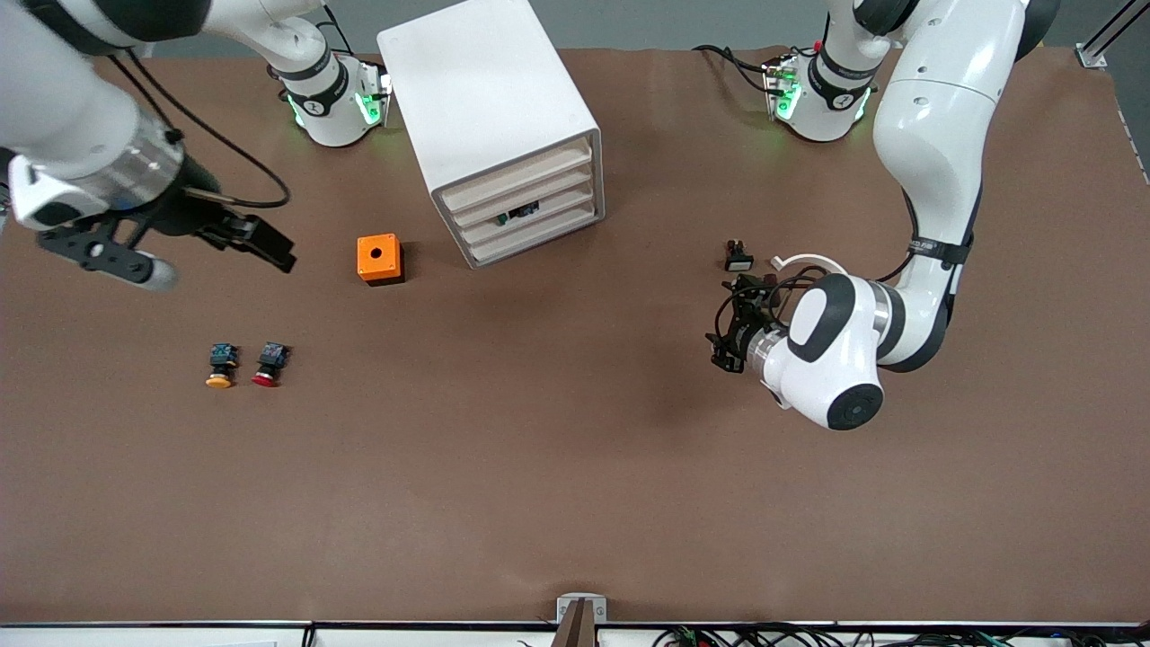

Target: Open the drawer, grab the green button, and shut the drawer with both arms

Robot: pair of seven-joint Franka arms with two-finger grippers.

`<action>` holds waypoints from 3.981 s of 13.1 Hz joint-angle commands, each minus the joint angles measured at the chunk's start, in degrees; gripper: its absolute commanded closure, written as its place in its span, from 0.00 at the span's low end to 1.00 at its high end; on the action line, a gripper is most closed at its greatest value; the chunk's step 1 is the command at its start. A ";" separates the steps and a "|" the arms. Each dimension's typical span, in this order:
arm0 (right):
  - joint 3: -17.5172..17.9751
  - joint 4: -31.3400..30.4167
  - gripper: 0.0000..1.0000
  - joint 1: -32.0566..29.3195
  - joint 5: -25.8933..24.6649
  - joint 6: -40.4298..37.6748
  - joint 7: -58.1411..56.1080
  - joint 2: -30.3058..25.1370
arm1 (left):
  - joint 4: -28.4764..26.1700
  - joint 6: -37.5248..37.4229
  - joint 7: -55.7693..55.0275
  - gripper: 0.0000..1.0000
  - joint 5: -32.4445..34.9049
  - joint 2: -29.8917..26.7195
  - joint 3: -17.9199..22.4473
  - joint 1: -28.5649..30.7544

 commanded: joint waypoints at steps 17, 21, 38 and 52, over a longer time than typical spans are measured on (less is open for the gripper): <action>-0.36 2.00 0.00 19.57 5.82 8.75 66.98 13.57 | 1.97 4.16 -32.45 0.00 -12.00 6.83 -0.15 -10.13; -0.36 1.91 0.00 20.28 5.55 9.02 67.96 15.51 | 1.97 4.16 -38.43 0.00 -17.89 7.79 -0.15 -12.60; -0.54 1.74 0.00 18.61 5.64 8.31 64.54 16.74 | 2.76 7.49 -43.10 0.08 -25.90 11.92 0.11 -23.41; -0.54 1.74 0.00 19.22 5.47 8.84 64.54 17.09 | 4.96 6.18 -43.71 0.84 -26.78 13.68 -0.24 -26.57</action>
